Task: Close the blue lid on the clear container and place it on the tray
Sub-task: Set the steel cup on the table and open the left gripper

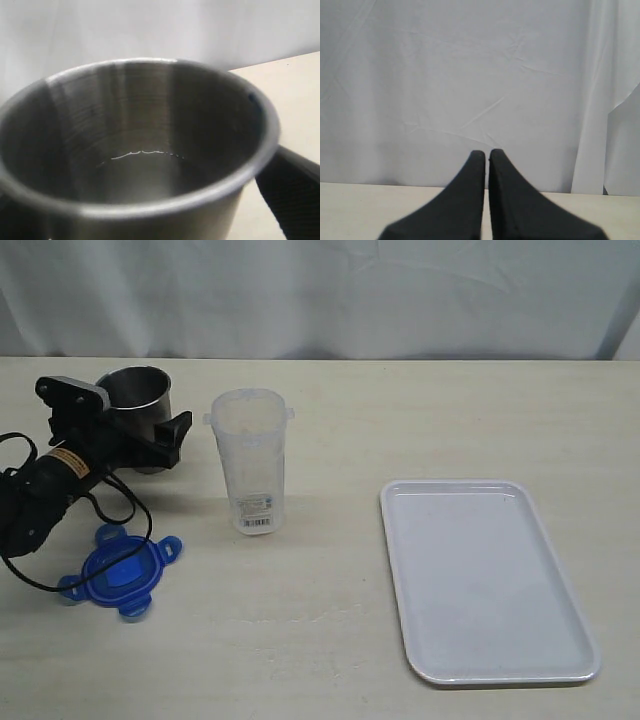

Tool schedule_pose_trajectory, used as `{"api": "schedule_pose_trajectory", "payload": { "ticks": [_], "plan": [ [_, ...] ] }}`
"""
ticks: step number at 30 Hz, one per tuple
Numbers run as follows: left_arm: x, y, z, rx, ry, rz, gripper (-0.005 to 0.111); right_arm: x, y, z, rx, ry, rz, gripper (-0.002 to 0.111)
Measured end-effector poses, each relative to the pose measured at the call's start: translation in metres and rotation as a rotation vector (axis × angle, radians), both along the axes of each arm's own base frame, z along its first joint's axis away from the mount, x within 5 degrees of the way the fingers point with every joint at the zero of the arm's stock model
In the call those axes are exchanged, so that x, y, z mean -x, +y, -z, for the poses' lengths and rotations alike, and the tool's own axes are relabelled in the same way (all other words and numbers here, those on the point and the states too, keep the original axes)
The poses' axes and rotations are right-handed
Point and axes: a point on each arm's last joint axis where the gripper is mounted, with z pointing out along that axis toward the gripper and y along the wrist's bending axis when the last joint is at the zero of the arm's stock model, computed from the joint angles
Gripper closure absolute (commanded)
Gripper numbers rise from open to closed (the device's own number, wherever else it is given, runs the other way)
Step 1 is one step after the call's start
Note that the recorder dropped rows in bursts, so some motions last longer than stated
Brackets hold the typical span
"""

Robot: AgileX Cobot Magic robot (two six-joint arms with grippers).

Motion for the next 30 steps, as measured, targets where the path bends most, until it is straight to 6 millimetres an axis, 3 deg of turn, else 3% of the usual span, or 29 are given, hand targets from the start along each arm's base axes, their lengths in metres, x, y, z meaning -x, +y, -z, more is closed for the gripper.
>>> {"api": "schedule_pose_trajectory", "payload": {
  "ticks": [20, 24, 30],
  "plan": [
    [-0.0002, 0.0007, -0.0001, -0.013, -0.003, -0.005, 0.013, 0.0000, 0.0000, 0.0000, 0.000, 0.000, 0.000, 0.104],
    [0.0000, 0.0009, 0.0009, -0.062, -0.004, 0.001, 0.002, 0.0000, 0.0000, 0.0000, 0.000, 0.000, 0.000, 0.104],
    [0.0006, -0.0018, 0.0007, -0.083, -0.011, 0.036, 0.002, 0.0000, 0.0000, 0.0000, 0.000, 0.000, 0.000, 0.104]
  ]
}}
